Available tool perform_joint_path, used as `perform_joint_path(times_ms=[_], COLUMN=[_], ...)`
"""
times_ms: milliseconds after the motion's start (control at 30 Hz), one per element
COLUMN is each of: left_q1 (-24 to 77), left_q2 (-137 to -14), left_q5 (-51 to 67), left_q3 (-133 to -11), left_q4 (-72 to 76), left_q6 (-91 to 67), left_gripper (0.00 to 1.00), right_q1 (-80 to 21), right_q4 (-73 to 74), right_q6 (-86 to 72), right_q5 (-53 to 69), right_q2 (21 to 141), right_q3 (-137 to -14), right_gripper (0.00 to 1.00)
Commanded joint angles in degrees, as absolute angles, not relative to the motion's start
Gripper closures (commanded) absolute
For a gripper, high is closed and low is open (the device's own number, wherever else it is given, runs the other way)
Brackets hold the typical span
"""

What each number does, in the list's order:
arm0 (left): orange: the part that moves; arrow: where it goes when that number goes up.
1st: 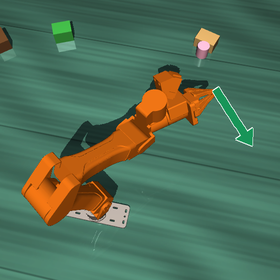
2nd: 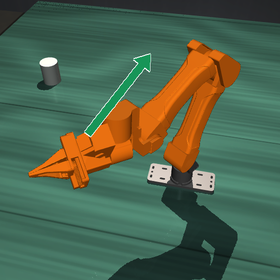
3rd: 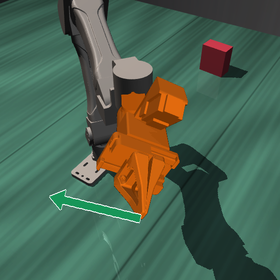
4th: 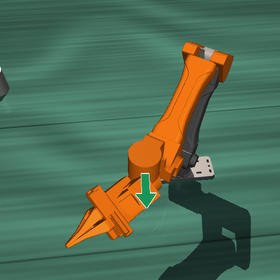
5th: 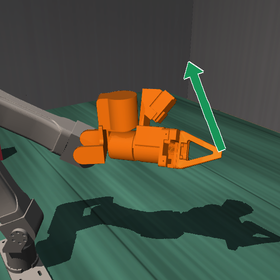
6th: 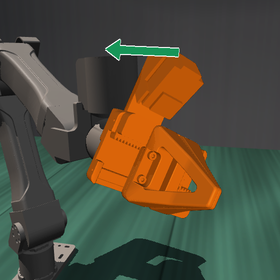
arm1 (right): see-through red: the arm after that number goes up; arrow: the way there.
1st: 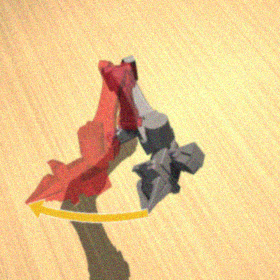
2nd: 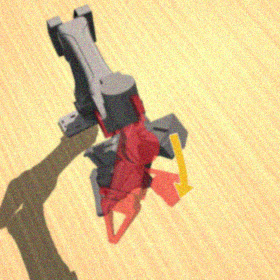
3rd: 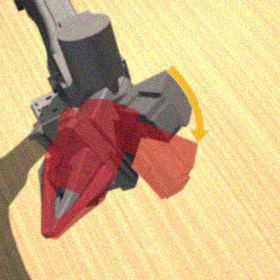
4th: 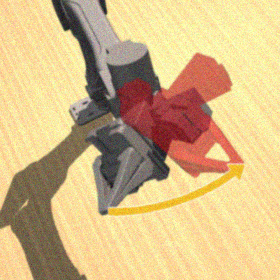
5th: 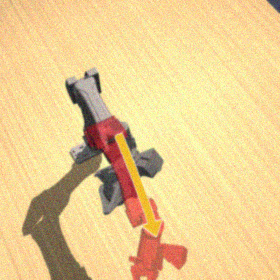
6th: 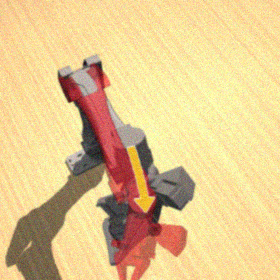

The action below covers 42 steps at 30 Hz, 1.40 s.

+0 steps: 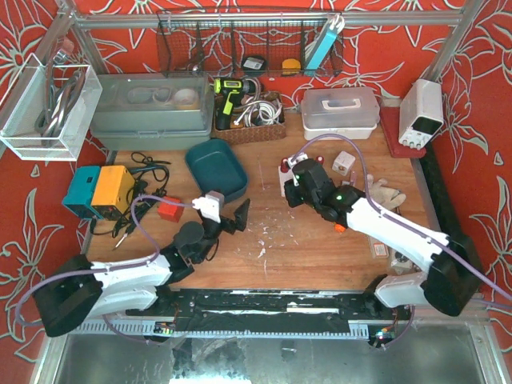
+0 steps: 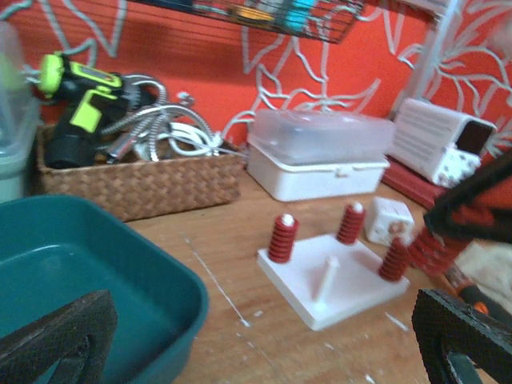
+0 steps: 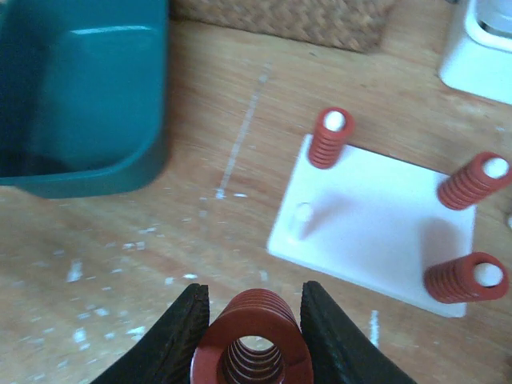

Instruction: Install the large spring

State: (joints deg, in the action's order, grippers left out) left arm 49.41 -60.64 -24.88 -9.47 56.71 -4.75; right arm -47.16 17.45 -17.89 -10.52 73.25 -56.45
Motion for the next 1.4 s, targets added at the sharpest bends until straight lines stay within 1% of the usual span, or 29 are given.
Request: perform_joint_path(times_ms=[0,167,367,533,733,1133,1200,1233,1367], left_q1=[46.0,45.3,45.2,45.2,45.2,45.2,45.2,45.2,45.2], left_q2=[-55.6,-51.8,-51.4,-51.9,-50.9,-50.7,-50.9,-51.0,-51.1], left_q5=[-27.7,-23.6,-22.6,-21.6,-21.2,-21.0,-20.9,-20.9,-21.1], left_q3=[-11.6,-8.0,-8.2,-8.5,-8.3,-8.2,-8.2,-8.2,-8.2], left_q4=[46.9,50.5,49.7,49.7,49.4,49.6,49.6,49.6,49.7], left_q6=[-14.6,-14.0,-12.6,-12.4,-12.4,-12.2,-12.1,-12.1,-12.0], left_gripper=[0.00,0.00,0.00,0.00,0.00,0.00,0.00,0.00,0.00], right_q1=[-43.8,-39.5,-38.6,-38.5,-38.4,-38.4,-38.3,-38.4,-38.3], right_q4=[13.3,11.2,10.8,10.6,10.7,8.5,8.3,8.3,8.4], right_q6=[-15.7,-16.8,-16.5,-16.8,-16.2,-16.0,-16.3,-16.5,-17.1], right_q5=[-14.4,-9.7,-8.2,-7.4,-10.2,-10.7,-10.7,-10.7,-10.9], right_q2=[78.1,85.2,91.3,94.1,96.8,101.3,101.8,102.0,102.0], right_q3=[-58.4,-62.1,-65.9,-67.5,-67.7,-67.9,-67.9,-67.8,-67.8], right_gripper=[1.00,1.00,1.00,1.00,1.00,1.00,0.94,0.87,0.65])
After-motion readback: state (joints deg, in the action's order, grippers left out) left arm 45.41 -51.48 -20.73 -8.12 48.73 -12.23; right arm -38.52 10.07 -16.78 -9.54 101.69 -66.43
